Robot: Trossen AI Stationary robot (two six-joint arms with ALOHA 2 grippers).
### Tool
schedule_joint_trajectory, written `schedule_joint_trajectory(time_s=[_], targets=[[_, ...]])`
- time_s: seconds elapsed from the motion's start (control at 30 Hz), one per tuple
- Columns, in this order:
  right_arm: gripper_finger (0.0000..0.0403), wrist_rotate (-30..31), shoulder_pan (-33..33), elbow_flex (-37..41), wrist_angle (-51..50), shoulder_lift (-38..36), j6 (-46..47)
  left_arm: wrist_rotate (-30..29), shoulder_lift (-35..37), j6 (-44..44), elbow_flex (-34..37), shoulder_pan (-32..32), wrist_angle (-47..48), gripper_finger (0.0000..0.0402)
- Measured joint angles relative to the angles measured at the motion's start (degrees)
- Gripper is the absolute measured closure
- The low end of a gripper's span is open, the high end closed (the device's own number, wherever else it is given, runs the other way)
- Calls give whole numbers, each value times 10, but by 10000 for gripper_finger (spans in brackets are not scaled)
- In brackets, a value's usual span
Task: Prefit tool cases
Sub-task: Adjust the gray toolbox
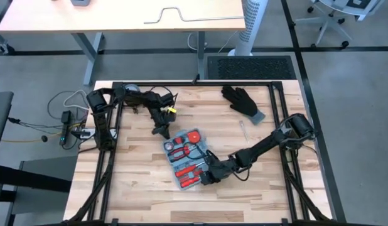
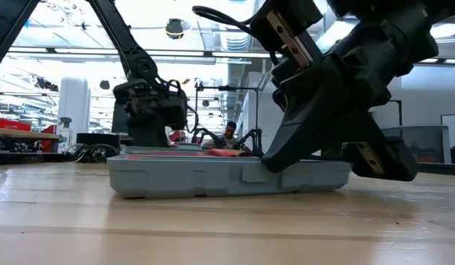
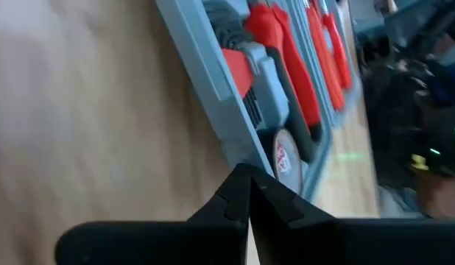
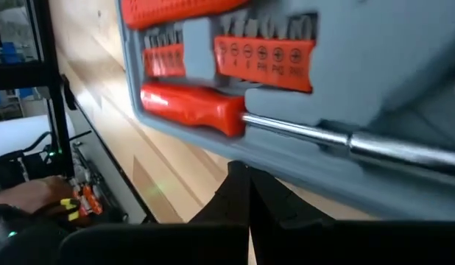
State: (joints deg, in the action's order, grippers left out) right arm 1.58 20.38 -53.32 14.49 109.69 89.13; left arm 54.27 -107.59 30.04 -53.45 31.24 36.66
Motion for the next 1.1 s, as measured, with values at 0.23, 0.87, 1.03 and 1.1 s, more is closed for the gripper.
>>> schedule_joint_trajectory(time_s=[0.23, 0.87, 1.03, 1.1], targets=[[403, 21, 4, 0, -14, 0, 5, -11, -1, 51, 2, 0, 123, 402], [389, 219, 106, 2, -453, -201, 215, -2, 37, -55, 8, 5, -31, 402], [358, 218, 36, 2, -612, -278, 104, -163, 181, -199, 83, 15, -195, 401], [342, 232, 1, 2, -645, -295, 39, -225, 259, -276, 135, 14, -276, 401]])
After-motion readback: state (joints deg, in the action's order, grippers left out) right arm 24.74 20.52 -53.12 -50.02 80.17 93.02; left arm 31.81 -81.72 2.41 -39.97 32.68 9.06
